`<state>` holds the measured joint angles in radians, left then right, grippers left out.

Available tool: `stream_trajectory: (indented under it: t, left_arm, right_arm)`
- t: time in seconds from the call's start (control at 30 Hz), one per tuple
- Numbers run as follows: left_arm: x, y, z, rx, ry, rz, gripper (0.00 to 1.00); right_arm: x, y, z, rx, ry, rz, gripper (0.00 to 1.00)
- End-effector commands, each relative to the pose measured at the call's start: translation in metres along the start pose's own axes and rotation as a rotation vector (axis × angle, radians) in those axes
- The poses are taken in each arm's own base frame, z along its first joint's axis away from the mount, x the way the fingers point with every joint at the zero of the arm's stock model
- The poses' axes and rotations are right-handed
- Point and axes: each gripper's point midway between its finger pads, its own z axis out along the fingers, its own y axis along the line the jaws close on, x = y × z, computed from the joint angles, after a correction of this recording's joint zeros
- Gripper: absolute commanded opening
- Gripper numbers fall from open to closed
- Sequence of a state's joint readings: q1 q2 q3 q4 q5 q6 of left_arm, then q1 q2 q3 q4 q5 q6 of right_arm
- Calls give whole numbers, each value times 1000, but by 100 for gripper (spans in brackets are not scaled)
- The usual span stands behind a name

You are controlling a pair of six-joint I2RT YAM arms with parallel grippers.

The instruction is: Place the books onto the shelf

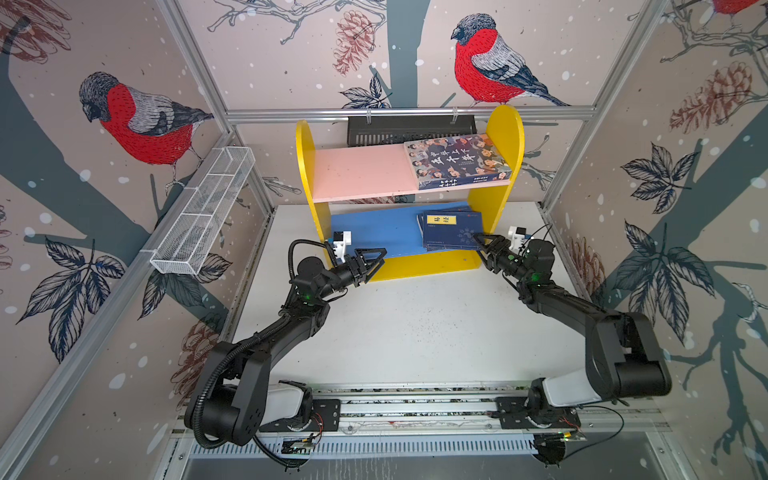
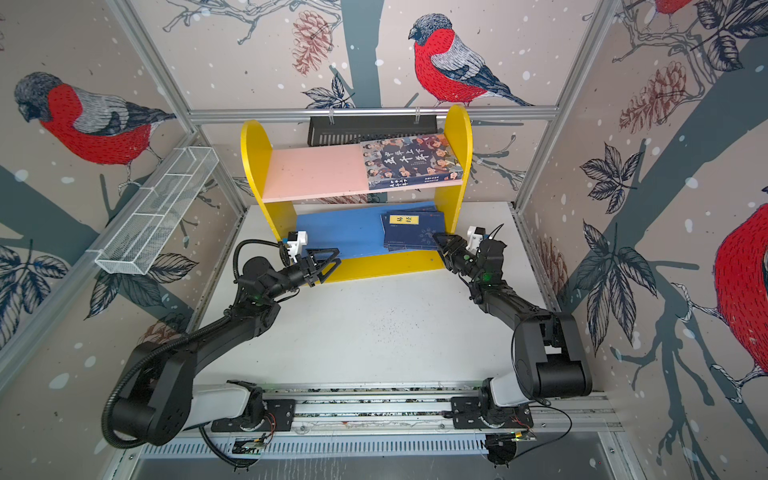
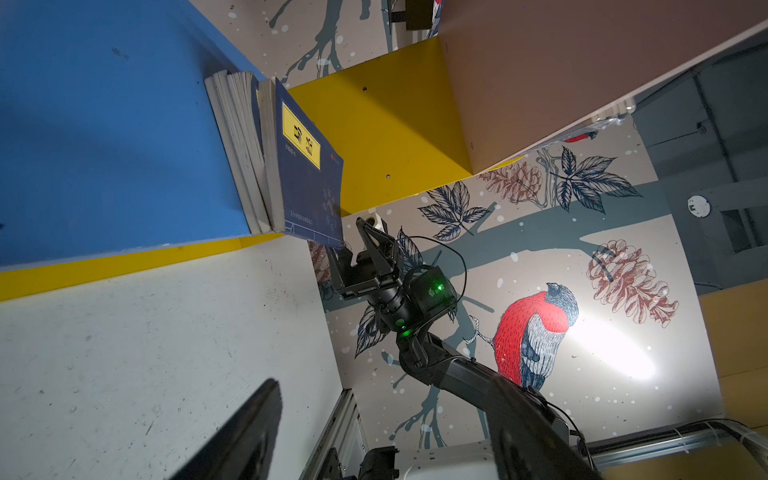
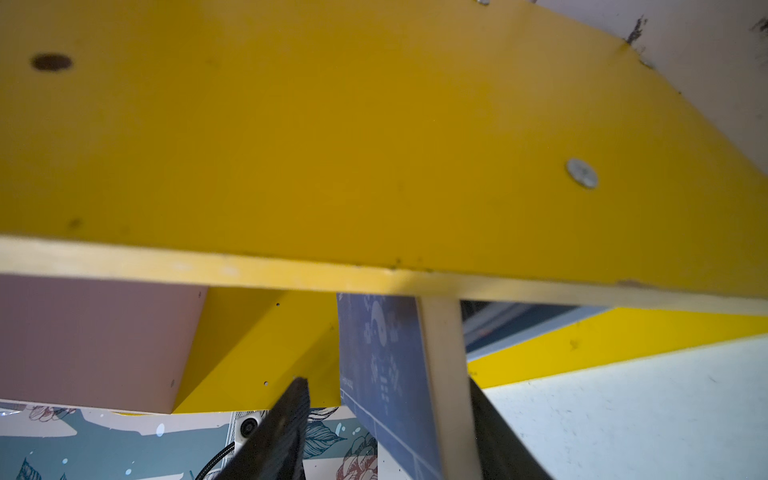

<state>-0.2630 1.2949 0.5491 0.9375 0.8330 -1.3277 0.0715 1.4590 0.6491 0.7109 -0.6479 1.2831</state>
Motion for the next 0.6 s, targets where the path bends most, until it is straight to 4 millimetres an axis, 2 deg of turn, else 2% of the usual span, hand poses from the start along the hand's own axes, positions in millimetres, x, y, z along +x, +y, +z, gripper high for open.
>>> stream_trajectory:
  t: [0.0,0.1,0.27,0.37,0.57]
  left_arm:
    - [-2,-9,-2,27,-10,39,78]
    - [-2,-9,-2,29,-11,43,78]
    - [-2,-10,-3,28,-13,41,78]
    - [-2,-10,-3,28,-13,41,78]
    - [-2,-9,-4,27,-14,41,78]
  right_arm:
    - [-1,5,-3,-11,-24,-5,58]
    - [3,9,-5,-15,-28,-10,57]
    - [6,9,-5,-13,-39,-1,49]
    - [6,8,-5,-11,-41,10,39]
    - [1,4,-1,10,-46,12,13]
